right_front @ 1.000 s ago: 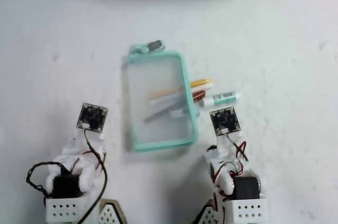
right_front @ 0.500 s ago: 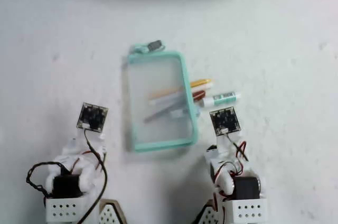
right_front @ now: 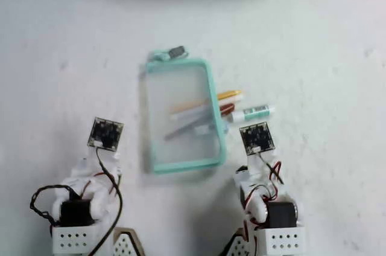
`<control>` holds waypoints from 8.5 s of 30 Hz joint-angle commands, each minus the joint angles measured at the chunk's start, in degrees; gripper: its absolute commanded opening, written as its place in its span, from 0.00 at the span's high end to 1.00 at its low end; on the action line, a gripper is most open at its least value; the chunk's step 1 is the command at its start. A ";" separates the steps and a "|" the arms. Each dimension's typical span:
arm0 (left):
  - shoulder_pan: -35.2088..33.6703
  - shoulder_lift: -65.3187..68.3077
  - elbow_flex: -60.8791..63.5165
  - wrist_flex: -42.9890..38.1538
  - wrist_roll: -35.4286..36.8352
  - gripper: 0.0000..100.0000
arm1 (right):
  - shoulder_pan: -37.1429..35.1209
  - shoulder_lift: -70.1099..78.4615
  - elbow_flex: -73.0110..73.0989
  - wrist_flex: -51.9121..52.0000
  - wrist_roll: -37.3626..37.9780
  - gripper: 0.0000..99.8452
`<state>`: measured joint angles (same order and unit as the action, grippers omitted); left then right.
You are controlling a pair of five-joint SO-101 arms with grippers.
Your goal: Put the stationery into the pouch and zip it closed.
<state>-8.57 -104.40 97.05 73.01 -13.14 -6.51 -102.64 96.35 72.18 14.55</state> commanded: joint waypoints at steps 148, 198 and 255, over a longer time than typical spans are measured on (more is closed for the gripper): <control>-0.13 -0.40 -0.09 0.62 0.88 0.98 | -0.48 -0.40 0.53 0.31 0.79 0.98; -0.04 -0.40 -0.09 0.62 0.62 0.98 | -0.48 -0.40 0.53 0.31 0.79 0.98; 23.96 -0.40 -17.67 -23.82 -2.02 0.98 | 4.18 -0.48 0.53 -9.54 1.23 0.98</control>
<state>12.35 -104.31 84.75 54.81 -14.73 -3.16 -102.64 96.35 62.51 15.16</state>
